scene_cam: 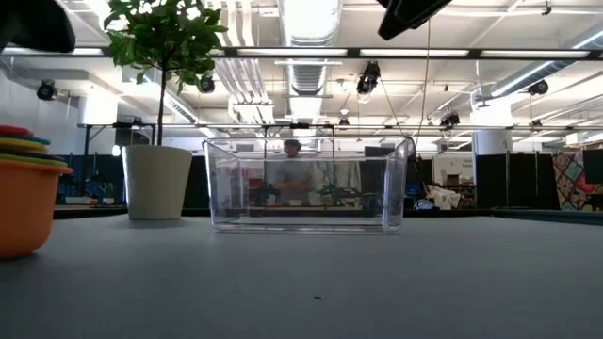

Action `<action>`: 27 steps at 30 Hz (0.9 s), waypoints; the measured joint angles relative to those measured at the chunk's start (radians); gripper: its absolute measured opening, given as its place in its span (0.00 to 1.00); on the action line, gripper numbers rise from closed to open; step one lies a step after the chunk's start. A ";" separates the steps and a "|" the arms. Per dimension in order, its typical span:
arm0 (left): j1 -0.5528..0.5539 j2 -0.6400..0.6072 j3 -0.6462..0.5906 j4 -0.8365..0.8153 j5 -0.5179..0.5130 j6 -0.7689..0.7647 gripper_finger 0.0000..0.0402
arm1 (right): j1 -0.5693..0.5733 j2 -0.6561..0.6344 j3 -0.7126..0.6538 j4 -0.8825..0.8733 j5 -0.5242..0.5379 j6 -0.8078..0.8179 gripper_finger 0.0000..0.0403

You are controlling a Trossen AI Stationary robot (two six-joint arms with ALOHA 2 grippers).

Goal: Nest measuring cups in basket
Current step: Stack the red measuring cup on top of the light blue measuring cup, then stack the dark blue measuring cup on top of the red measuring cup

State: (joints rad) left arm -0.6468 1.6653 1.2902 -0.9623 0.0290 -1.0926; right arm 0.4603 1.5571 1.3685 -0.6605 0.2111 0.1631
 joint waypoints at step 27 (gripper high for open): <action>-0.123 -0.226 -0.394 1.153 -0.473 0.652 0.28 | 0.134 -0.221 -0.333 -0.372 -0.323 0.765 0.38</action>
State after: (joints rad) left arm -0.7700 1.4395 0.8966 0.1909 -0.4440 -0.4404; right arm 0.5941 1.3357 1.0359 -1.0327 -0.1115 0.9283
